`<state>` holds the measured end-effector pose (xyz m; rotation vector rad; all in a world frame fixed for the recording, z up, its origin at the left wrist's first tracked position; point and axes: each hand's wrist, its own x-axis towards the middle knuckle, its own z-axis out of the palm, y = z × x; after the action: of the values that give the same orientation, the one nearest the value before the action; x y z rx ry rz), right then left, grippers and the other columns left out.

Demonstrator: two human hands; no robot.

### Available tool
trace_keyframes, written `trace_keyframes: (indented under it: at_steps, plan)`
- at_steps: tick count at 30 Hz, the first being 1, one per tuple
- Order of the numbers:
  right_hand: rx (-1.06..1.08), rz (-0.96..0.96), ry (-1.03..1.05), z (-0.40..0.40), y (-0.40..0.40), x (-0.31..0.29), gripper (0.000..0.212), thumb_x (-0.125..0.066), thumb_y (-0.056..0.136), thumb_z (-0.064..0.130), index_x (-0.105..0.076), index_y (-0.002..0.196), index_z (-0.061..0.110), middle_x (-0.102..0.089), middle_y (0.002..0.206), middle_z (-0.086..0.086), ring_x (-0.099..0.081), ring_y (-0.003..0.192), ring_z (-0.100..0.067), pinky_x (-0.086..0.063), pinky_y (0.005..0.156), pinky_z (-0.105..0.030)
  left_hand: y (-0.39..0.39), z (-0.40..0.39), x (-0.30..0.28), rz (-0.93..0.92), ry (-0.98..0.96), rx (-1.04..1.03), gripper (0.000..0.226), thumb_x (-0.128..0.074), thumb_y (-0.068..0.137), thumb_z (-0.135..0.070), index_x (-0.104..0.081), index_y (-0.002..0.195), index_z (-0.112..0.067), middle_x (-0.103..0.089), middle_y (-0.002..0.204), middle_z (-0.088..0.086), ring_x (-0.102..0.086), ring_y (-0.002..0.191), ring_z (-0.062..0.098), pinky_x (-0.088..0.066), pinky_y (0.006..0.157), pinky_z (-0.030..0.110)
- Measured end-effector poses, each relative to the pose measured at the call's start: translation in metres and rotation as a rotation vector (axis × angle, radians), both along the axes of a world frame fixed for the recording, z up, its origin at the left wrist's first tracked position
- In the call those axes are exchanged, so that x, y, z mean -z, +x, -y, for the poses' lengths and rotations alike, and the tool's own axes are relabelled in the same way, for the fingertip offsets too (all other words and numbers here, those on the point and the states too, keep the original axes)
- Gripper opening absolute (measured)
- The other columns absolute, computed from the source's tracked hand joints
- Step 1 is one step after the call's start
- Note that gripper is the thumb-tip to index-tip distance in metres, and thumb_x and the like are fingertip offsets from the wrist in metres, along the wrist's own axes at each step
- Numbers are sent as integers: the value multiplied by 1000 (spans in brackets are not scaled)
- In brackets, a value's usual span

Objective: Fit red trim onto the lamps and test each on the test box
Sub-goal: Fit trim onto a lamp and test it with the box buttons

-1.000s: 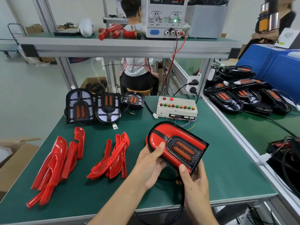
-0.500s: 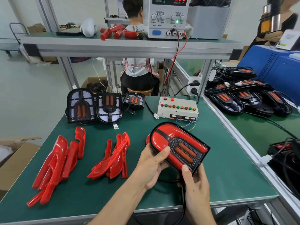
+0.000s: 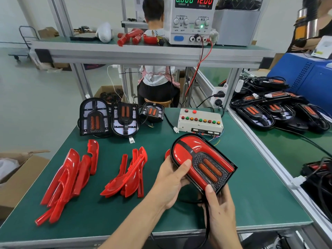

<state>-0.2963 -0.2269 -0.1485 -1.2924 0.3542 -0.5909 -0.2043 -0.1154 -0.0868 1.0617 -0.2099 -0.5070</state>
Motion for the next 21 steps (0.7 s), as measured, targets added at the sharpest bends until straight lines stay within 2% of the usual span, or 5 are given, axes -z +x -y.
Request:
trace_keyframes:
  at_steps: [6,12,17,19,21]
  plan:
    - [-19,24,3,3,0,0,51,-69,86,33,-58,136,34,-73,122,-1,-70,102,-16,-55,76,-35,-2,3,-1,4,-17,12,37,-60,100,-15,-53,136,-11,-69,130,13,-64,124,33,-58,96,44]
    - [-56,108,57,5,6,8,65,-74,89,8,-50,141,37,-68,129,-6,-67,106,-19,-58,68,-27,5,0,-20,-165,-94,79,69,-39,95,-62,-56,144,-17,-64,141,5,-57,133,19,-41,115,44]
    - [-54,115,0,-1,7,9,69,-79,83,19,-49,139,47,-68,126,1,-68,106,-15,-59,70,-28,11,4,-27,-203,-73,-50,69,-60,85,-59,-65,133,-10,-72,126,9,-68,119,23,-52,104,42]
    - [-60,96,-15,-2,5,10,71,-80,79,28,-48,140,45,-68,125,-2,-69,105,-19,-59,69,-30,13,6,-26,-193,-47,-135,64,-62,86,-54,-66,128,-6,-75,119,11,-71,114,25,-53,103,42]
    - [-65,89,-11,-1,4,12,71,-78,80,24,-47,141,43,-68,125,-4,-69,103,-25,-59,68,-32,15,6,-26,-195,-31,-171,60,-63,87,-52,-68,124,-4,-76,116,12,-71,112,26,-51,106,45]
